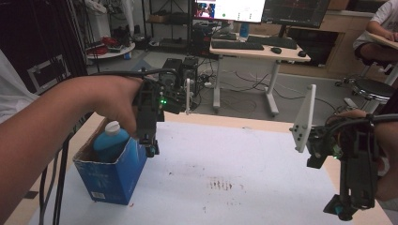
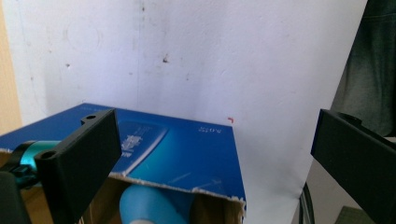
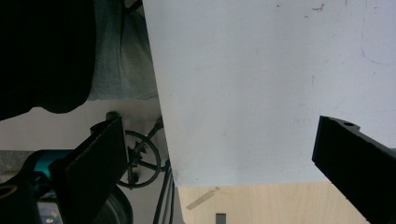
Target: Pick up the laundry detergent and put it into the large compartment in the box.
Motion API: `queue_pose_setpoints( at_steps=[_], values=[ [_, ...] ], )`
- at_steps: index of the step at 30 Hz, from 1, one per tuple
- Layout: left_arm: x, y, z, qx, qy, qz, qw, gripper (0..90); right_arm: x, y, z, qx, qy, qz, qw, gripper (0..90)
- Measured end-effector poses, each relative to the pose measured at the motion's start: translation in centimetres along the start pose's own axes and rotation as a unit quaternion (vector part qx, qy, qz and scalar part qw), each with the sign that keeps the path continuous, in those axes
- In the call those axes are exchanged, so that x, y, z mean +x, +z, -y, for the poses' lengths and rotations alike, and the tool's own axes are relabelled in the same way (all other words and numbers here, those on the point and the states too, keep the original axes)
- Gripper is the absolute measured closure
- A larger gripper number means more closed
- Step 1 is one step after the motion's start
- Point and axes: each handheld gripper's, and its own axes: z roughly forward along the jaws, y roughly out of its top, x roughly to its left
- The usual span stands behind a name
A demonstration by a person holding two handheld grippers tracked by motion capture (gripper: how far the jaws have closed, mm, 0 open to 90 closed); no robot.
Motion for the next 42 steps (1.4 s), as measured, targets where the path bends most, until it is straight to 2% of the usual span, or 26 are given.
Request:
queue_pose_setpoints(
  at_steps=[6,17,27,42],
  values=[
    [-0.4,0.9,-1.2,0.005,0.019,-0.004,0.9998,1.7,-0.4,0.4,-0.1,0.002,-0.001,0.002,1.0,2.6],
    [-0.6,1.7,-2.3,0.007,0.034,0.0,0.9994,1.7,-1.2,0.9,-0.6,0.009,0.001,0.0,1.0,2.6],
    [-0.5,2.0,-2.6,0.013,0.04,0.002,0.9991,1.7,-2.0,1.0,-0.4,0.006,0.004,0.003,1.0,2.6],
    [-0.8,2.0,-2.8,0.015,0.041,0.005,0.999,1.7,-2.3,1.0,-0.3,0.004,0.006,0.005,1.0,2.6]
  ],
)
